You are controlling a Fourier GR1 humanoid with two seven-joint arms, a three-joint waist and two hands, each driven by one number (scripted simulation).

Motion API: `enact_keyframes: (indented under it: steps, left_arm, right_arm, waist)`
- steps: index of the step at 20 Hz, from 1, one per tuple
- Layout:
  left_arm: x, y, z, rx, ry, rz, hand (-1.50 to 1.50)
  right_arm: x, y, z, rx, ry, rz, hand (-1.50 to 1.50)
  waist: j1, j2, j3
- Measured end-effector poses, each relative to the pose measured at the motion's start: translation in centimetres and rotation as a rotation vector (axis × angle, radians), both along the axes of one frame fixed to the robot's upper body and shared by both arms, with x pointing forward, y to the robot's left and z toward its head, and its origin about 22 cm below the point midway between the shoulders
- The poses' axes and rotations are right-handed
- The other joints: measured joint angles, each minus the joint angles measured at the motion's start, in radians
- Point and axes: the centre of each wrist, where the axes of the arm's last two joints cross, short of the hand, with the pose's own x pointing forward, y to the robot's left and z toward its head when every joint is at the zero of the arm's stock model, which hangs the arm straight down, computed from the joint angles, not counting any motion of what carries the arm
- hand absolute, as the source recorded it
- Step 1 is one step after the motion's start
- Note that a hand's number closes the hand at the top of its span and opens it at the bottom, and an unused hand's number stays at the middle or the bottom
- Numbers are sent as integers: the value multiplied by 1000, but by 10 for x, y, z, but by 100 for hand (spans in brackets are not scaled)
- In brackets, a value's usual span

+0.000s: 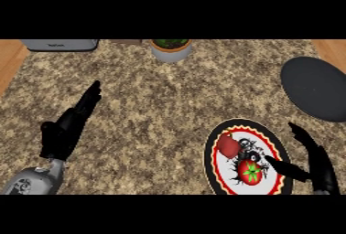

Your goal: Pick the tomato from the plate and place it in the pan

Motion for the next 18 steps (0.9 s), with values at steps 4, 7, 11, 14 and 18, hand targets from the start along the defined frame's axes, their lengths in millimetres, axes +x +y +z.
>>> enact_keyframes:
  steps: [4, 7, 11, 14, 18]
  left_arm:
    - [6, 1, 1, -2, 18, -3, 0]
    - [8, 2, 1, 2, 19, -10, 0]
    - [10, 4, 5, -1, 22, -25, 0]
    - [10, 2, 0, -1, 26, -38, 0]
    - [12, -4, 1, -3, 24, -47, 0]
  right_arm:
    - [-8, 5, 11, -61, 124, 74, -150]
    - [-2, 4, 30, -159, 232, 122, -150]
    - [13, 12, 60, -267, 396, 188, -150]
    - [28, 21, 80, -317, 551, 251, -150]
    - [49, 45, 96, -338, 747, 333, -150]
  waist:
    - [-2, -1, 0]
    - [1, -1, -1]
    - [9, 0, -2]
    - [22, 2, -3]
    - [31, 3, -2]
